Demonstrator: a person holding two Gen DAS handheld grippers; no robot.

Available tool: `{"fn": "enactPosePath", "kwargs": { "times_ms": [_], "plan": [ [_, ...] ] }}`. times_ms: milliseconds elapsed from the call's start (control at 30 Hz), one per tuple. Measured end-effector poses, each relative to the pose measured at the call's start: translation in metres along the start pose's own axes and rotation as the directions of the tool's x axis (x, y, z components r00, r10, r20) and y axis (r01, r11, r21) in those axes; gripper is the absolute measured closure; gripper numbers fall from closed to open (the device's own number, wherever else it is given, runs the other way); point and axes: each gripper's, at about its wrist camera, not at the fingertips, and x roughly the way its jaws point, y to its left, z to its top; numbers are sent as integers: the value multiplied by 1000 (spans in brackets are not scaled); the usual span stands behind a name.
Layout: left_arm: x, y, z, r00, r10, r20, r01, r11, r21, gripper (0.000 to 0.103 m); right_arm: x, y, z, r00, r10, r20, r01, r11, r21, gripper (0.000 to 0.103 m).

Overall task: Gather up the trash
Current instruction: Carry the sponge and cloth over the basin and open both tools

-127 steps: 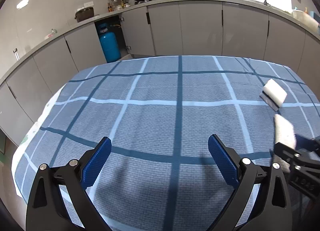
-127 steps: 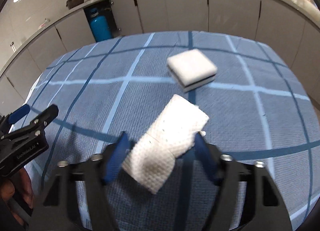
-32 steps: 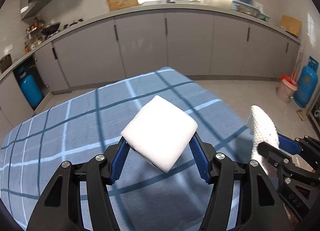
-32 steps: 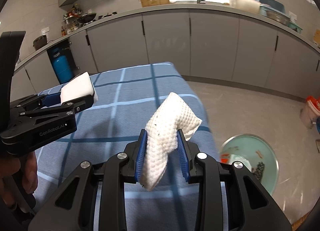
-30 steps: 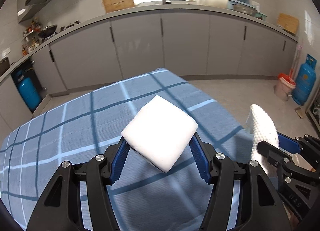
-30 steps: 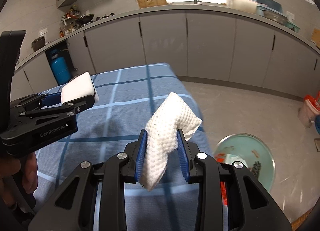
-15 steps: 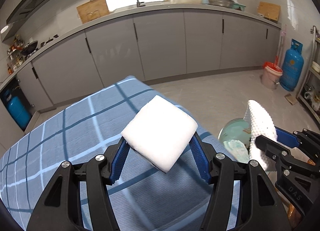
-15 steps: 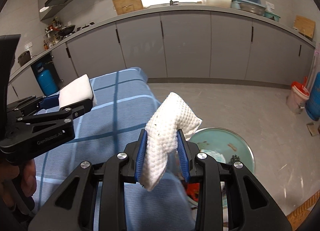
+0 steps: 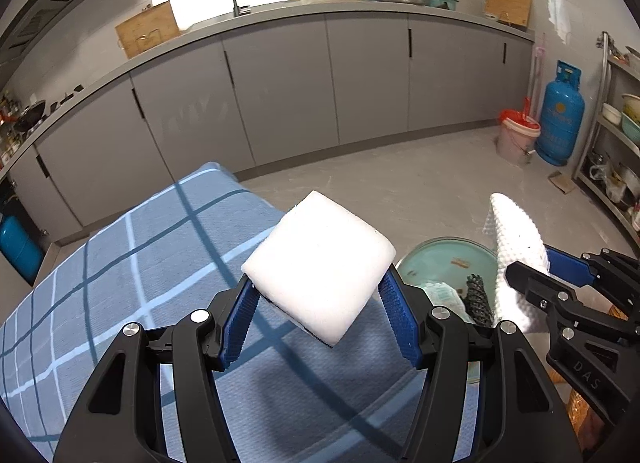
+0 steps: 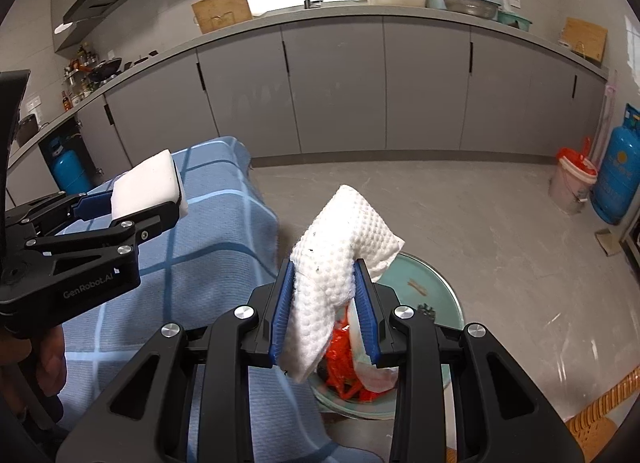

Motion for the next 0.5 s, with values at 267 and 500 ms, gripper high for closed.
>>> {"fn": "enactPosePath", "kwargs": {
  "times_ms": [267,500],
  "plan": [
    [16,-25,3,999,-36,-20,36,999,32,42,3,-31,0,999,-45,-6,45,999,24,71],
    [29,-42,8,997,-70,-32,71,996,53,42,9,-47,-2,998,-57,-23,58,997,41,71]
  ]
}}
